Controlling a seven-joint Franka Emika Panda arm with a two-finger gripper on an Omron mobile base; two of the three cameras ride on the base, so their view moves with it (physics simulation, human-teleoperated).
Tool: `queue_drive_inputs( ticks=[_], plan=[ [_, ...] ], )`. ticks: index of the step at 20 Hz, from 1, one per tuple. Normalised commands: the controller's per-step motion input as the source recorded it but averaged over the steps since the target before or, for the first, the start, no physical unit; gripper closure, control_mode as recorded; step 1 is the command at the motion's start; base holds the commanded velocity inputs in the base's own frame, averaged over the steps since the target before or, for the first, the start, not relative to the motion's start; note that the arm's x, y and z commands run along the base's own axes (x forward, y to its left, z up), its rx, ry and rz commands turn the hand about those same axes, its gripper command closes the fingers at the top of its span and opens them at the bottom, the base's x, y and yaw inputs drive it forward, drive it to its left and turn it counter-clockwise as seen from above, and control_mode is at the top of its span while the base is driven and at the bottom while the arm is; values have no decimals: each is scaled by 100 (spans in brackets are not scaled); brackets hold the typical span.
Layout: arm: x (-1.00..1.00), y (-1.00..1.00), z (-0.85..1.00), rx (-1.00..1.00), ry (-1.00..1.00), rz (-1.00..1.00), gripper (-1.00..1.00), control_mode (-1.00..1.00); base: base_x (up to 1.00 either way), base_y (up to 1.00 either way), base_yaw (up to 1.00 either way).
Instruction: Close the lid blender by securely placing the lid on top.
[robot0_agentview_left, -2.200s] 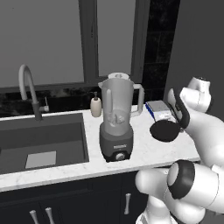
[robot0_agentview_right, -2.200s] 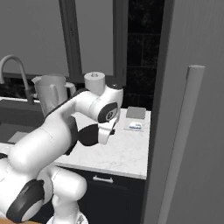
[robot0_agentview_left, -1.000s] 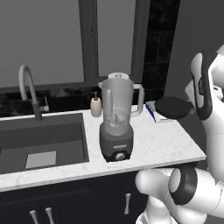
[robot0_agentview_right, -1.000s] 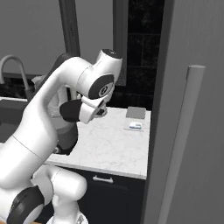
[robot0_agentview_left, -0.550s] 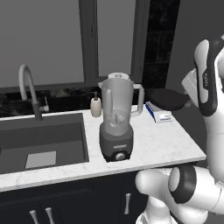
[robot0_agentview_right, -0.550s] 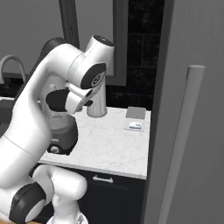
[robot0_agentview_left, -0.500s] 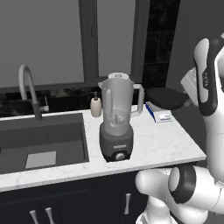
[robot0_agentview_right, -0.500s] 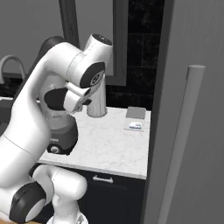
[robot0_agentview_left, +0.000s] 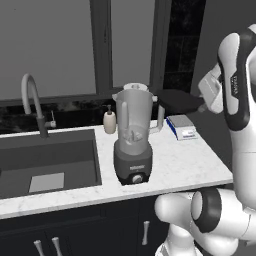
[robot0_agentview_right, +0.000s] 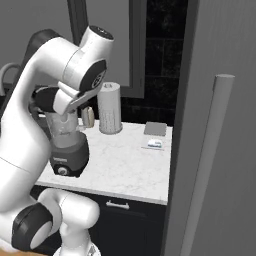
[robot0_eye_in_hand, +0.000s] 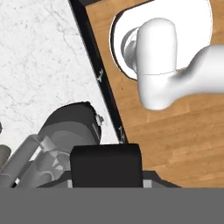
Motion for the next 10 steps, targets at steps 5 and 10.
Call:
queue_drive_inputs(
  ticks=[5,10],
  plan=[
    [19,24,20,4,0,-12,100,-100,0,0,0],
    [30,38,4,0,0,-11,100,-100,0,0,0]
  ],
)
